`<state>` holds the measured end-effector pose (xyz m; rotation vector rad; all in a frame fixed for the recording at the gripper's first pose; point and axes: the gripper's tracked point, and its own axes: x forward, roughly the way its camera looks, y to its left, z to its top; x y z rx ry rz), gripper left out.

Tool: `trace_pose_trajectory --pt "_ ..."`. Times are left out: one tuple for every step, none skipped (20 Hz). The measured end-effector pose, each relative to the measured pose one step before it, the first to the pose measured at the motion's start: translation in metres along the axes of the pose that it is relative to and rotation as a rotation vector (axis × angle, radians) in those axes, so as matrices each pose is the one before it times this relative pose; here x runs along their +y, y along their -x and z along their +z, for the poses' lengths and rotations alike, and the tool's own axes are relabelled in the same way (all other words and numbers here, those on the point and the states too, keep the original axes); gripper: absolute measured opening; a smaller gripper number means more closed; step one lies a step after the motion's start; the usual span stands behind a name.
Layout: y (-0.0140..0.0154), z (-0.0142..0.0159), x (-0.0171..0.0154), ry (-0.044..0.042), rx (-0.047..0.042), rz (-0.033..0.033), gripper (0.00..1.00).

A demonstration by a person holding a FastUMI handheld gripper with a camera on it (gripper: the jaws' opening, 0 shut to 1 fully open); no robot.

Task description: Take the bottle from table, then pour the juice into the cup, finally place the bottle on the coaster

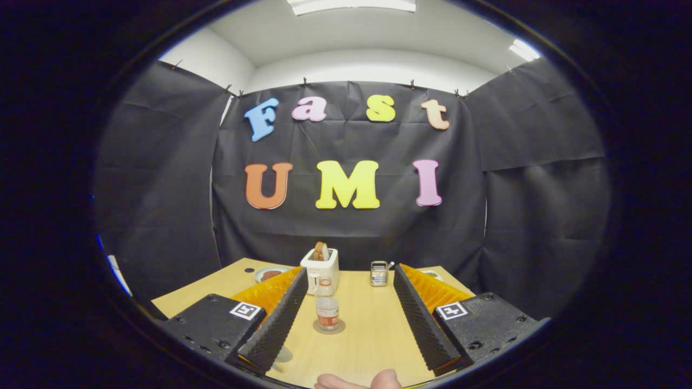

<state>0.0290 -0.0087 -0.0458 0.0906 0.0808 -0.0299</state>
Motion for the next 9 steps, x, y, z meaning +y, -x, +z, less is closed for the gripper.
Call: trace_pose_trajectory --pt "-0.00202 -0.00011 -0.00087 0.00178 0.0007 -0.00346 1.0" --pt "0.00003 -0.00134 -0.00076 0.00528 -0.00039 -0.00156 1.0" --pt "-0.00111 -0.00004 0.00009 0.00558 -0.00127 0.0004 1.0" --pt "-0.00195 -0.0016 0.00154 0.00451 0.0005 0.00333 1.0" --pt "-0.0008 0.00129 0.00192 0.00597 -0.00482 0.0094 1.0" --pt "-0.00029 0.00042 0.00125 0.00258 -0.00428 0.0056 1.0" --pt "-0.00113 0.00063 -0.00016 -0.00672 -0.00066 -0.00012 1.0" --pt "-0.00136 -0.00086 -0.00008 -0.01235 0.0003 0.00215 1.0" --pt "-0.00103 -0.00016 0.0006 -0.01103 0.00319 0.00013 1.0"
